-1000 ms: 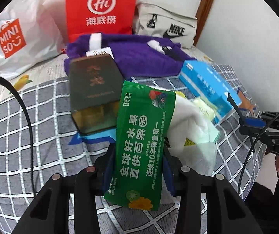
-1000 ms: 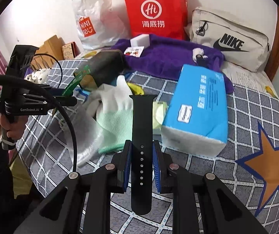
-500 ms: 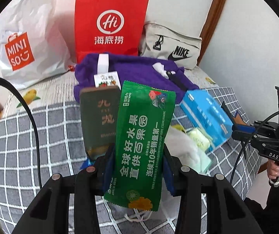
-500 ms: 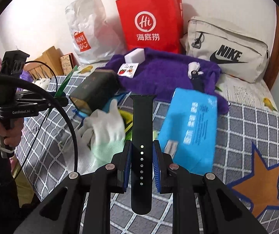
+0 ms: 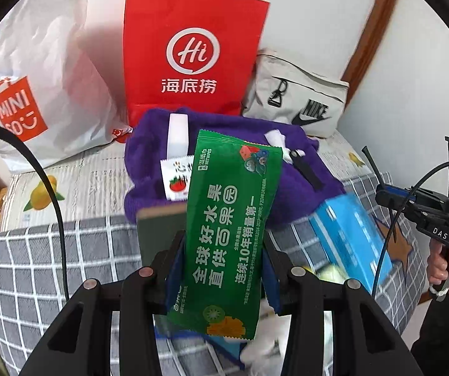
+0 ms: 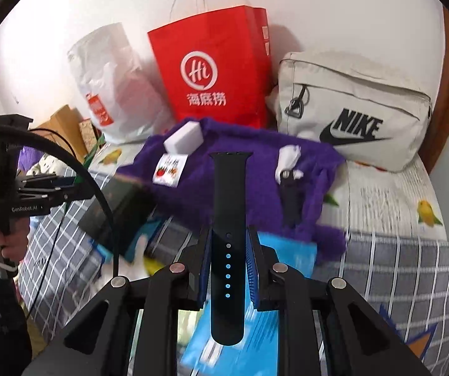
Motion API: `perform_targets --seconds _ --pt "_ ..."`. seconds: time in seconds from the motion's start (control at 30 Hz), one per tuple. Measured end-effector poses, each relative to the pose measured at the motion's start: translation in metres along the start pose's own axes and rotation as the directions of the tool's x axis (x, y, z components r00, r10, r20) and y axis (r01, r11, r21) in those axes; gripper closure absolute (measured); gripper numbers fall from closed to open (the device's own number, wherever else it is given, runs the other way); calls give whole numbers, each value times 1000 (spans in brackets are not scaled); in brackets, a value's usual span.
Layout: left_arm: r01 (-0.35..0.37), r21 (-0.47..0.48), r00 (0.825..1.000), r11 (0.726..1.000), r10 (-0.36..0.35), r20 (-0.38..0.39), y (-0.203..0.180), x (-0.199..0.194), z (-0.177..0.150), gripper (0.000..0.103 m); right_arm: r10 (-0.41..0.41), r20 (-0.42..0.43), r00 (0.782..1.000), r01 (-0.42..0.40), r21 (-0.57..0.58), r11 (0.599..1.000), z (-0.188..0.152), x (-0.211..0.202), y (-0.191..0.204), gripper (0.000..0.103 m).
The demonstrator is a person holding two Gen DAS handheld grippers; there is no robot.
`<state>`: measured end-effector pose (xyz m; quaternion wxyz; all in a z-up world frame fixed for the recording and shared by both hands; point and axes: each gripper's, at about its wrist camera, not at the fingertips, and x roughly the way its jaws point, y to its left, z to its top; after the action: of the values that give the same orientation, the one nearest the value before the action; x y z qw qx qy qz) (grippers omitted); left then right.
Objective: Organize soft objects
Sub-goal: 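Lower the strap and packet onto the purple towel and open both tools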
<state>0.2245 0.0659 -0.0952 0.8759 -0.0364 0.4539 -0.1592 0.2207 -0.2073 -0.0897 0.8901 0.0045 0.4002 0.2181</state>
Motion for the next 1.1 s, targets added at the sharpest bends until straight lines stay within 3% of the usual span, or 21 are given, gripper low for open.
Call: perform_targets --seconds 0.47,0.8,1.1 --pt "43 -59 996 997 -47 -70 -3 74 73 62 25 -74 997 -27 -22 999 75 80 -30 82" --pt "25 -90 992 996 -36 -119 -1 118 98 62 35 -138 990 -37 -11 999 87 125 -49 82" --pt "-13 -67 990 998 4 -141 -5 143 101 62 11 -221 975 -26 -66 997 79 154 -53 82"
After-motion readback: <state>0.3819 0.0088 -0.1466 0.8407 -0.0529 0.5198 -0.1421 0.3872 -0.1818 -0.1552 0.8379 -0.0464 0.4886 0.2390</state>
